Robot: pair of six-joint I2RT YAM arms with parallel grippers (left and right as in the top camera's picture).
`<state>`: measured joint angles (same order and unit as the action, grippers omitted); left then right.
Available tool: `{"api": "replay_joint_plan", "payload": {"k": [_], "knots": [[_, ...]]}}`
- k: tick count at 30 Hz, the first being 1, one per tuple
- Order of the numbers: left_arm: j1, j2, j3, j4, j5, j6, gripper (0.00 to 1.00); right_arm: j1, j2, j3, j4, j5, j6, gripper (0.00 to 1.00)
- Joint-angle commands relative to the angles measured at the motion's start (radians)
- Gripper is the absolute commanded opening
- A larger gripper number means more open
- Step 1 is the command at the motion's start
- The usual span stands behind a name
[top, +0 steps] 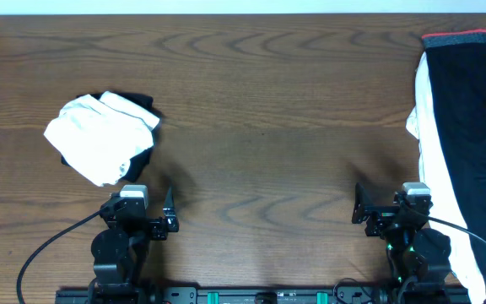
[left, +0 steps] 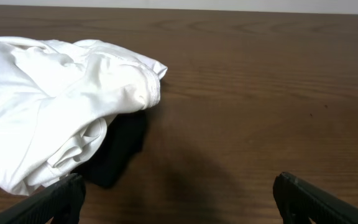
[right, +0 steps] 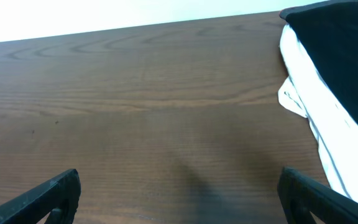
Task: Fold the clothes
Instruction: 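Raise both grippers from rest toward the garments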
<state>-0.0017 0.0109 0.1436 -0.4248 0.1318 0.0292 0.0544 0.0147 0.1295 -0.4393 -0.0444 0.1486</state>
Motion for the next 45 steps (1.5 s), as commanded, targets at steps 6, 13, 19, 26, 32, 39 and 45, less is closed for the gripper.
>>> {"api": "replay_joint_plan", "payload": {"k": [6, 13, 19, 26, 32, 39, 45], "knots": [[0.003, -0.007, -0.02, 0.0, 0.013, -0.001, 0.98, -0.006, -0.004, -0.003, 0.001, 0.003, -0.008, 0.99], [0.003, -0.007, -0.02, 0.0, 0.013, -0.001, 0.98, -0.006, -0.004, -0.003, 0.001, 0.003, -0.008, 0.99], [0.003, -0.007, -0.02, 0.0, 0.013, -0.001, 0.98, -0.006, -0.004, -0.003, 0.001, 0.003, -0.008, 0.99], [0.002, -0.007, -0.02, 0.0, 0.013, -0.001, 0.98, -0.006, -0.004, -0.003, 0.001, 0.003, -0.008, 0.99], [0.002, -0.007, -0.02, 0.0, 0.013, -0.001, 0.98, -0.006, -0.004, -0.003, 0.001, 0.003, -0.008, 0.99], [0.003, -0.007, -0.02, 0.0, 0.013, -0.001, 0.98, -0.006, -0.004, -0.003, 0.001, 0.003, -0.008, 0.99], [0.002, -0.007, -0.02, 0.001, 0.014, -0.001, 0.98, -0.006, -0.004, -0.003, 0.024, -0.006, -0.003, 0.99]]}}
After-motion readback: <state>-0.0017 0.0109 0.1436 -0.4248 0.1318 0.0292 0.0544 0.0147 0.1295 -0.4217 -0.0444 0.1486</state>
